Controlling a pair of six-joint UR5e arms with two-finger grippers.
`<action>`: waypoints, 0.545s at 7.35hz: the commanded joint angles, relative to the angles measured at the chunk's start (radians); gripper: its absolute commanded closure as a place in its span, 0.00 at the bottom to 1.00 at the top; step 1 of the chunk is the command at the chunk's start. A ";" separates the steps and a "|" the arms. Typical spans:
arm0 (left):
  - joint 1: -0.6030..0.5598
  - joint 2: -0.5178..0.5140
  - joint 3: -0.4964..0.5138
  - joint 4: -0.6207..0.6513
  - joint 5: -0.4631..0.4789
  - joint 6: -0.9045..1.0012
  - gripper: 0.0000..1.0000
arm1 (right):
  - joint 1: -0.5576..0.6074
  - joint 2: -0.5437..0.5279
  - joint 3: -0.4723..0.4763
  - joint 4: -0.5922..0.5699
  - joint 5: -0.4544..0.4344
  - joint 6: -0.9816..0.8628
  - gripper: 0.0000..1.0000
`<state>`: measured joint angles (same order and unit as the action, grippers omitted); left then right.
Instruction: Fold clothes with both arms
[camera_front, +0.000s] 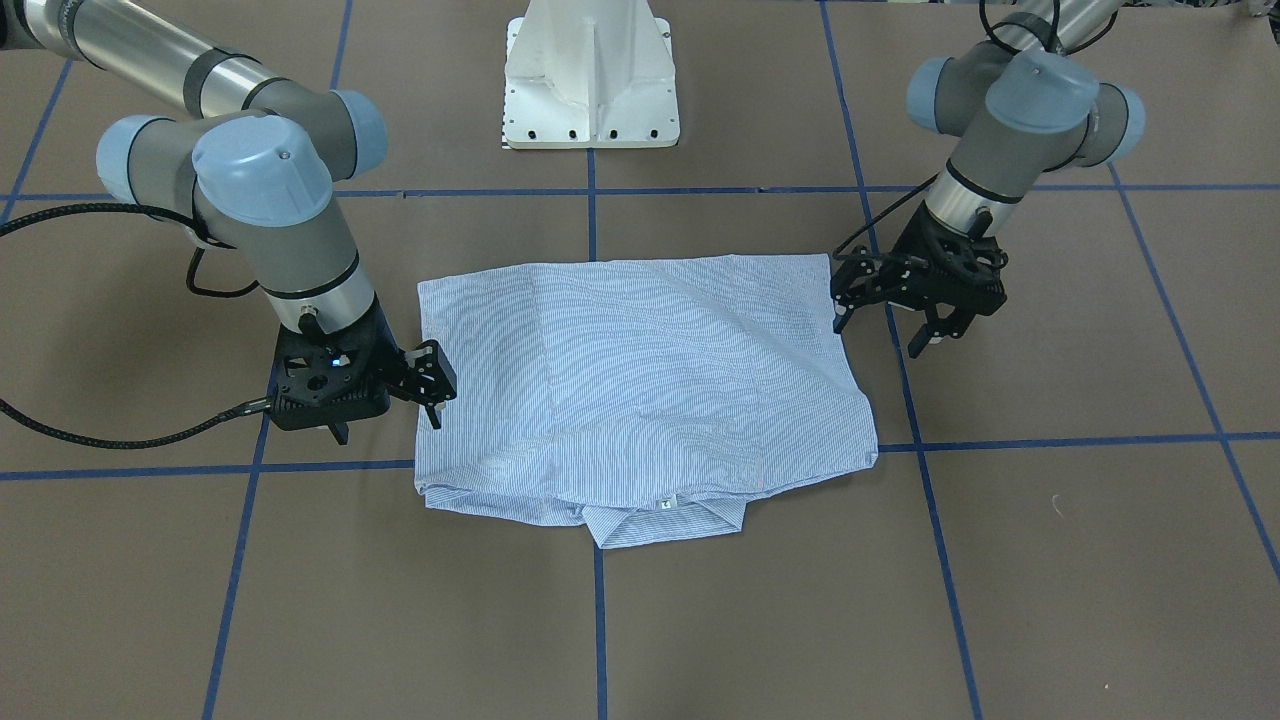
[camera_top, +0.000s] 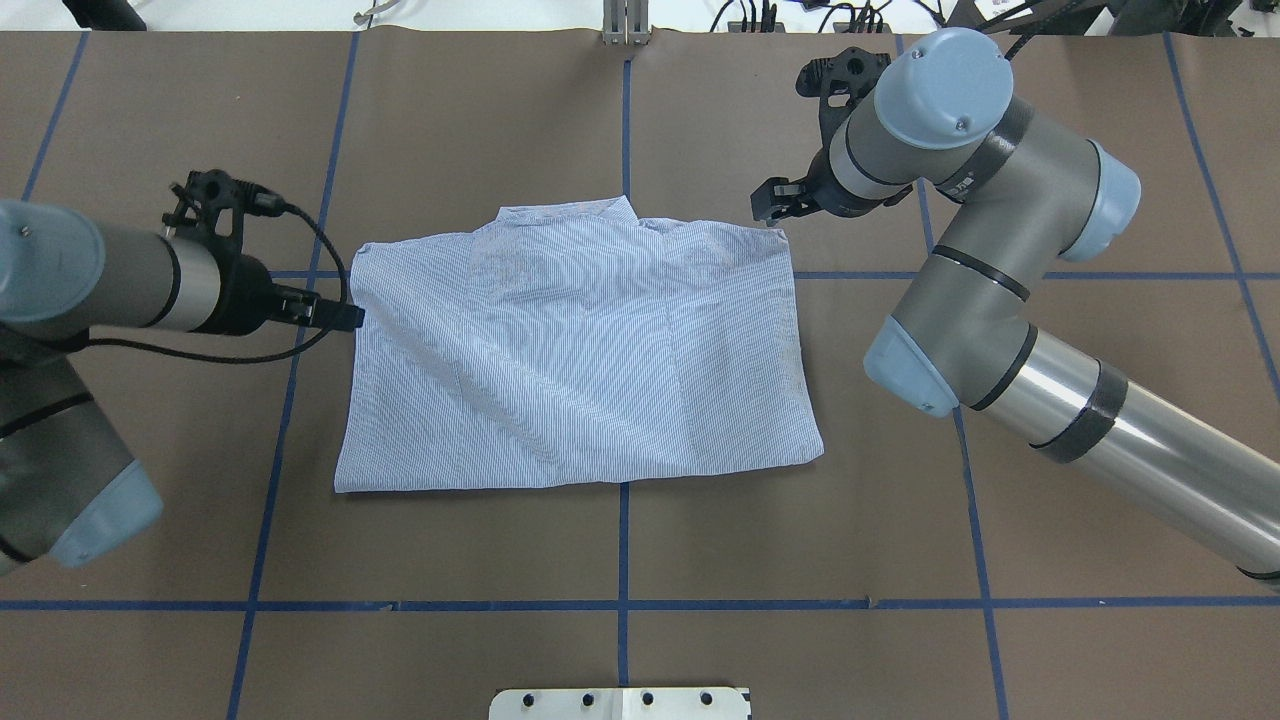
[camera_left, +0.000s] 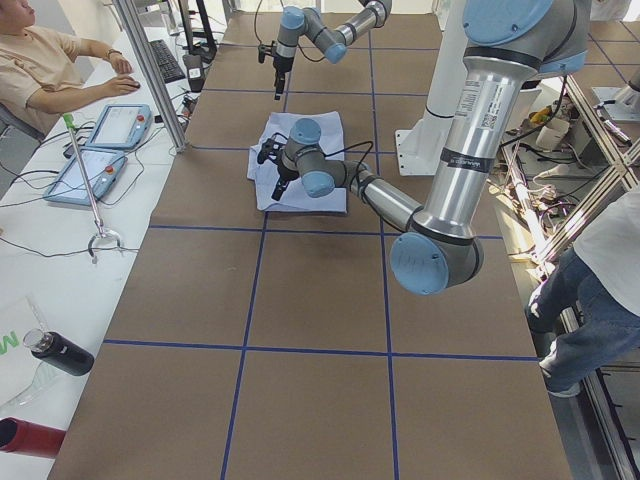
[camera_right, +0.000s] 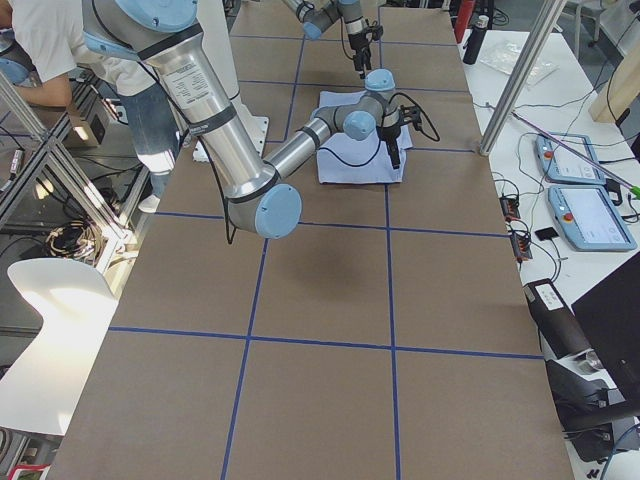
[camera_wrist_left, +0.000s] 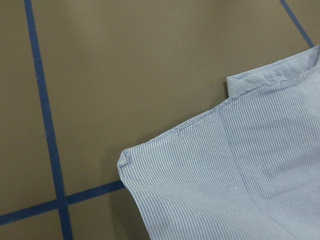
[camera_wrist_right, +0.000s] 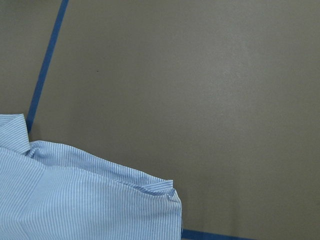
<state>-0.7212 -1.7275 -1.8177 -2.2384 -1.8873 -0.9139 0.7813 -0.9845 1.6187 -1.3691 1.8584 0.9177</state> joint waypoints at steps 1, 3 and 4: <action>0.124 0.126 -0.031 -0.175 0.048 -0.170 0.00 | 0.001 -0.008 0.015 0.001 -0.002 0.003 0.00; 0.242 0.137 -0.029 -0.193 0.152 -0.293 0.02 | 0.000 -0.010 0.015 0.001 -0.005 0.004 0.00; 0.271 0.137 -0.029 -0.193 0.177 -0.318 0.09 | 0.001 -0.010 0.015 0.001 -0.005 0.006 0.00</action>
<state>-0.5024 -1.5954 -1.8468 -2.4234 -1.7521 -1.1799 0.7817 -0.9933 1.6333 -1.3683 1.8539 0.9216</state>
